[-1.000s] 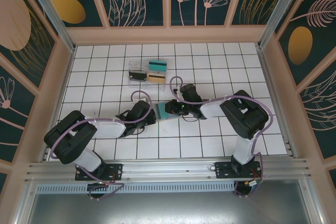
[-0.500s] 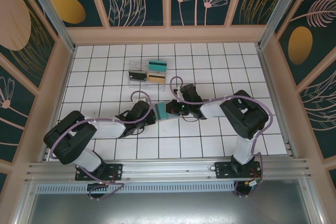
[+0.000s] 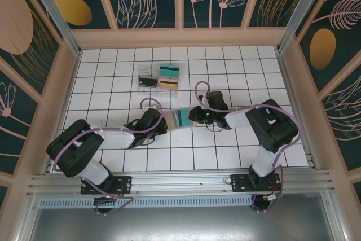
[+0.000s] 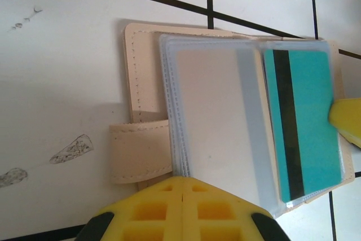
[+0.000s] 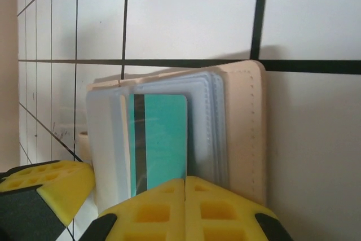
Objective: Take the credit cards out of the card holder
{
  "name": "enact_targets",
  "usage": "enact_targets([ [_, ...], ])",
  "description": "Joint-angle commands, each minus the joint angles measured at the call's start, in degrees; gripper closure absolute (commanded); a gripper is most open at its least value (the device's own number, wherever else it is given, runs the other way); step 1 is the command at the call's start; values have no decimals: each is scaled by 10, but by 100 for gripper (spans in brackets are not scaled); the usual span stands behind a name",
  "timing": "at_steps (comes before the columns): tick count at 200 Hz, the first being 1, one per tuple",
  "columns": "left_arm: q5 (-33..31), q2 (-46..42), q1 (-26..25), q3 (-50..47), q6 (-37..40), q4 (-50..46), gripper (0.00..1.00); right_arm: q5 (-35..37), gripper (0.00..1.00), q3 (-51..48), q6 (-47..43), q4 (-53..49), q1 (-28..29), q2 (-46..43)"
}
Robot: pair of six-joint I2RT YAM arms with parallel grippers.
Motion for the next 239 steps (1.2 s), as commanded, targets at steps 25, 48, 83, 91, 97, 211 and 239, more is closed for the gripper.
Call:
enact_targets([
  [25,-4,-15,2,-6,6,-24,95,-14,100,-32,-24,2,-34,-56],
  [48,-4,-37,2,-3,7,-29,92,-13,100,-32,-40,-15,-36,-96],
  [83,-18,-112,2,-2,3,-44,55,5,100,3,-87,-81,-33,-160],
  [91,-25,-135,2,-3,2,-49,49,18,100,18,-103,-105,-30,-172],
  [97,-31,-153,2,-5,1,-52,46,27,100,31,-119,-124,-27,-180],
  [211,-171,-537,2,-155,-35,-129,1,217,100,361,-518,-288,78,-82],
  [239,-170,-589,2,-174,-40,-154,1,272,100,477,-624,-358,105,-3],
])
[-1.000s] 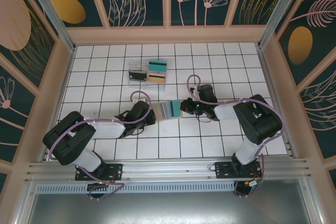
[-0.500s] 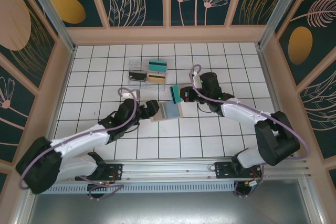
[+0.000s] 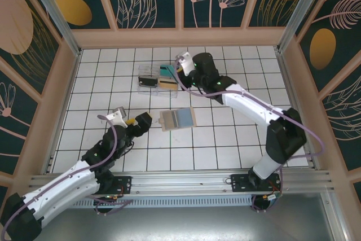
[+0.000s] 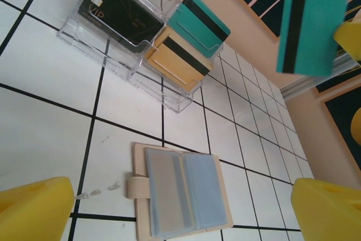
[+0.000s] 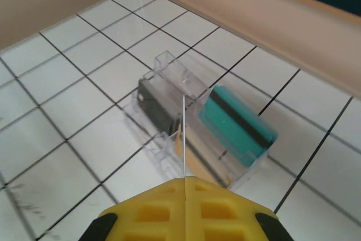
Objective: Take the credit cards out of the card holder
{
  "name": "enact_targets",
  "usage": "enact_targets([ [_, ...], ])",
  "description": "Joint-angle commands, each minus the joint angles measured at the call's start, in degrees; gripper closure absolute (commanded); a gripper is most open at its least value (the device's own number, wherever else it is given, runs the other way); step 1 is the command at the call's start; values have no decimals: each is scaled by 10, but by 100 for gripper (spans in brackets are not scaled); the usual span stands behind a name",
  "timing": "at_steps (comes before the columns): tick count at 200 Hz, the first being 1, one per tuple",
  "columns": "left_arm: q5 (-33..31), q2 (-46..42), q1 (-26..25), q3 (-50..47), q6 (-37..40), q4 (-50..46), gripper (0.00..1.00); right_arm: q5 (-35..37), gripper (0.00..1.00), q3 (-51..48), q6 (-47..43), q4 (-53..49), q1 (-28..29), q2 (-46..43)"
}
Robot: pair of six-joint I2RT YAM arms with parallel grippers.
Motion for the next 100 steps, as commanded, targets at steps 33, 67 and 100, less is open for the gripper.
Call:
enact_targets([
  [33,-33,-98,2,-25,-9,-80,1,134,100,241,-224,-186,43,164],
  [67,-40,-155,2,-34,-10,-117,1,153,100,271,-297,-196,44,201],
  [100,-45,-178,2,-35,-10,-142,1,199,100,277,-340,-163,47,221],
])
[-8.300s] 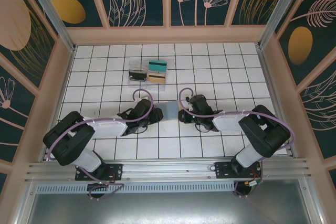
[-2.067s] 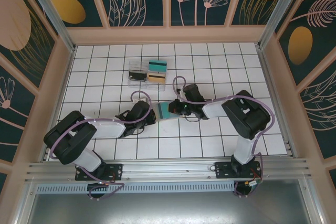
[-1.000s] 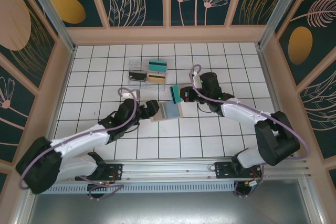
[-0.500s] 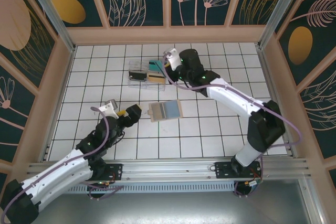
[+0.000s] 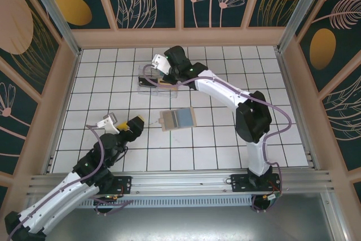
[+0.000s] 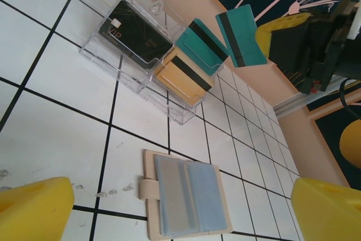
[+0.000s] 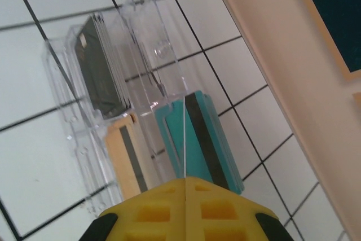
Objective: Take the credit cards out of the card holder
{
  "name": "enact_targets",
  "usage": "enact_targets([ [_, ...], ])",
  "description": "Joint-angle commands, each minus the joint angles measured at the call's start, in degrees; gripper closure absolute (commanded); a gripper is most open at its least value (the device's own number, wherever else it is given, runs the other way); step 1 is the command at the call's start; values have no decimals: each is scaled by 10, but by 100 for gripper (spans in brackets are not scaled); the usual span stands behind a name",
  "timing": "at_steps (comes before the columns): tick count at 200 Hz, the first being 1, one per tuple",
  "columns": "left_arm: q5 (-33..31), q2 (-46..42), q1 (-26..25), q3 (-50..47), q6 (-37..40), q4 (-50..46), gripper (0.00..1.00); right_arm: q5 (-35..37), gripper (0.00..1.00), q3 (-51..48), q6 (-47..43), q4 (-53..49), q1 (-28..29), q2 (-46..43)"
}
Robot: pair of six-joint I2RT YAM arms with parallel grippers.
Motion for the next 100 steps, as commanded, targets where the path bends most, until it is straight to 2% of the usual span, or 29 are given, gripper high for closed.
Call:
enact_targets([
  [1,-16,-14,2,-9,-4,-33,1,49,100,24,-67,2,2,13],
  [25,-16,-14,2,-11,-6,-32,1,67,100,25,-99,18,4,28],
  [100,-16,-9,2,-11,-1,-29,1,66,100,45,-114,34,3,59],
])
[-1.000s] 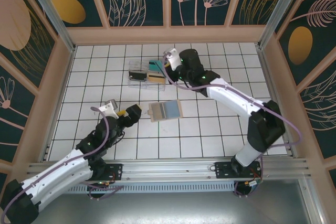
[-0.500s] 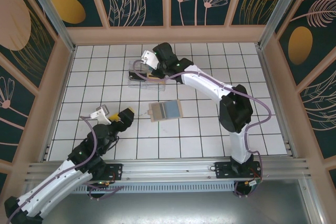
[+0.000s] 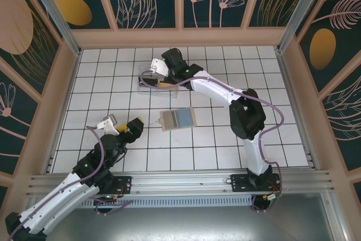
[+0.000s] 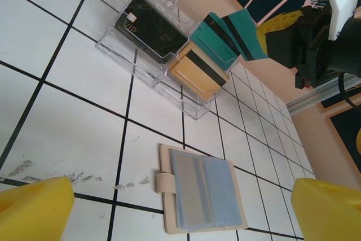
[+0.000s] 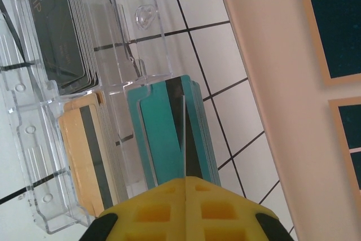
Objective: Take the credit cards out of the card holder
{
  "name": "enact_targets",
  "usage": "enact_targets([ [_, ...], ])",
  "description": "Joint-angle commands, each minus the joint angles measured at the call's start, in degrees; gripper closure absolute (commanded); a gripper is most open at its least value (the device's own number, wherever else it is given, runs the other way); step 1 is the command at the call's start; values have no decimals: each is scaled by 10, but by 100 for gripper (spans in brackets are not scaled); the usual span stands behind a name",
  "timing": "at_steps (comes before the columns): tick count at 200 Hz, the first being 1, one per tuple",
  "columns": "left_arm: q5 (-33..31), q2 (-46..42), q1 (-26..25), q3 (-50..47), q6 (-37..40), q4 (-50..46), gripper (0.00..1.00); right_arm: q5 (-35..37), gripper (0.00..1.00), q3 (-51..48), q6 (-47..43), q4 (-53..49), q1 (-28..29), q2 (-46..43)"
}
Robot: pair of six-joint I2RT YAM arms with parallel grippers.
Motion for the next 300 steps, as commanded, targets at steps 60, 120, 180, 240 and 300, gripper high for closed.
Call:
enact_targets([
  [60,-10,-1,2,-6,0,-9,1,9,100,33,-30,33,-4,31],
  [120,-13,2,3,-5,3,-9,1,-8,100,31,-32,31,-12,47],
  [180,-18,4,2,-5,4,-9,1,-16,100,26,-27,28,-13,57],
  [240,-18,6,2,-2,7,-9,1,-7,100,27,-21,34,-14,71],
  [300,-19,6,2,-3,8,-8,1,-14,100,27,-12,24,-14,85],
])
